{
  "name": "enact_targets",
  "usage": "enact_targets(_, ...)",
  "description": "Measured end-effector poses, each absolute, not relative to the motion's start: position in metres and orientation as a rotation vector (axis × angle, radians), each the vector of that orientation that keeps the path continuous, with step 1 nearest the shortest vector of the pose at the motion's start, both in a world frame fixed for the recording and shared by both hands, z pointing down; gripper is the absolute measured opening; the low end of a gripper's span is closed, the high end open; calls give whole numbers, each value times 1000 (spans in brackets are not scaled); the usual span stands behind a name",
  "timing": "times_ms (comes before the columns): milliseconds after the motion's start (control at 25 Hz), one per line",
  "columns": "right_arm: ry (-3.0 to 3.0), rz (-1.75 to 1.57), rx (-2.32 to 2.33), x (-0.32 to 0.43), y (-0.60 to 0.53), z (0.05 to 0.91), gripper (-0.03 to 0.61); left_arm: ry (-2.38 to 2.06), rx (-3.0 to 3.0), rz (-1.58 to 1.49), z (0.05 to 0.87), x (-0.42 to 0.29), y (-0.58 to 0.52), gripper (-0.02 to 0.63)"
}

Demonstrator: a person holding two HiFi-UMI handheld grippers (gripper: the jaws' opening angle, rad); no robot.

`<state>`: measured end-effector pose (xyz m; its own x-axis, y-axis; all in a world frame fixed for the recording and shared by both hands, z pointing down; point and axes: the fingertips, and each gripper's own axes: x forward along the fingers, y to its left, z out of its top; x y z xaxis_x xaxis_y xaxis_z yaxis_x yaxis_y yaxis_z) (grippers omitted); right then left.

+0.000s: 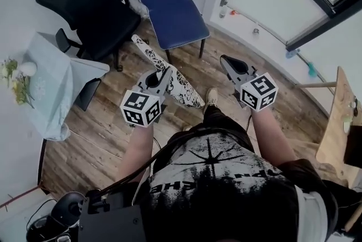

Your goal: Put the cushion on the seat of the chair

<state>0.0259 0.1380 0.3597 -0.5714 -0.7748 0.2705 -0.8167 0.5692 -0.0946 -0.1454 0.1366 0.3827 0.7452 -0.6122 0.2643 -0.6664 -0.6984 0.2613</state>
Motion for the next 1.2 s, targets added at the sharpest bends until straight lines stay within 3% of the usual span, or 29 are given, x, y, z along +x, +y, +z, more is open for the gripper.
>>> enact_targets(1200,-2736,331,1106,178,-110,380,20,-1161,2538,342,391,38,-101,23)
